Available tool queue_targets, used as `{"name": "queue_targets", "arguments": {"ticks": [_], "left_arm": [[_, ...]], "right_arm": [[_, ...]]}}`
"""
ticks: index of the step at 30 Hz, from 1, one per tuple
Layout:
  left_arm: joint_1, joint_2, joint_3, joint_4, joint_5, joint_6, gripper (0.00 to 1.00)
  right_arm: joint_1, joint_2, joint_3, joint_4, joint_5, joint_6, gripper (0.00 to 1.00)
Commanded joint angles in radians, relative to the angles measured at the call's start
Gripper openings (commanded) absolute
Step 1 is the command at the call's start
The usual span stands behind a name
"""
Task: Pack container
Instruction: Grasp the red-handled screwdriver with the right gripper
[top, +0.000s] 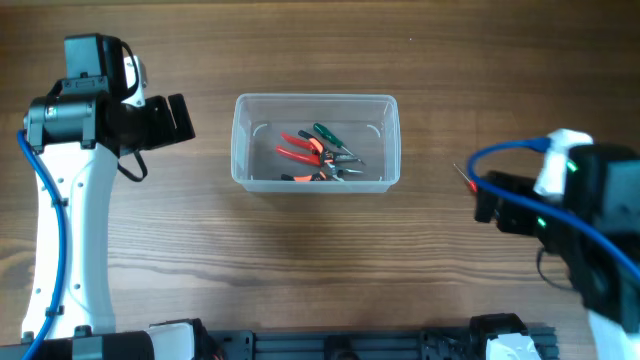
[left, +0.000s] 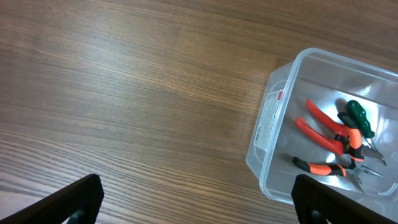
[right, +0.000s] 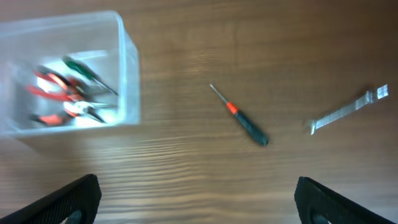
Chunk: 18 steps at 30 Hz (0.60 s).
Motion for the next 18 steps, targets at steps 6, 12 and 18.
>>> {"name": "queue_targets", "arguments": {"ticks": [6,12,18], "left_arm": [[0.004,0.005,0.013,-0.004,0.012,-0.002,1.00],[0.004,0.005,0.013,-0.003,0.012,-0.002,1.00],[0.005,0.005,0.013,-0.003,0.012,-0.002,1.00]], "right_arm": [[-0.103,0.309,-0.132,0.060,-0.135,-0.670,1.00],[-0.265,0.566,-0.132,0.148,-0.158,-0.815,0.93],[-0.307,0.714,-0.132,0.215,-0.077,-0.837,0.94]]}}
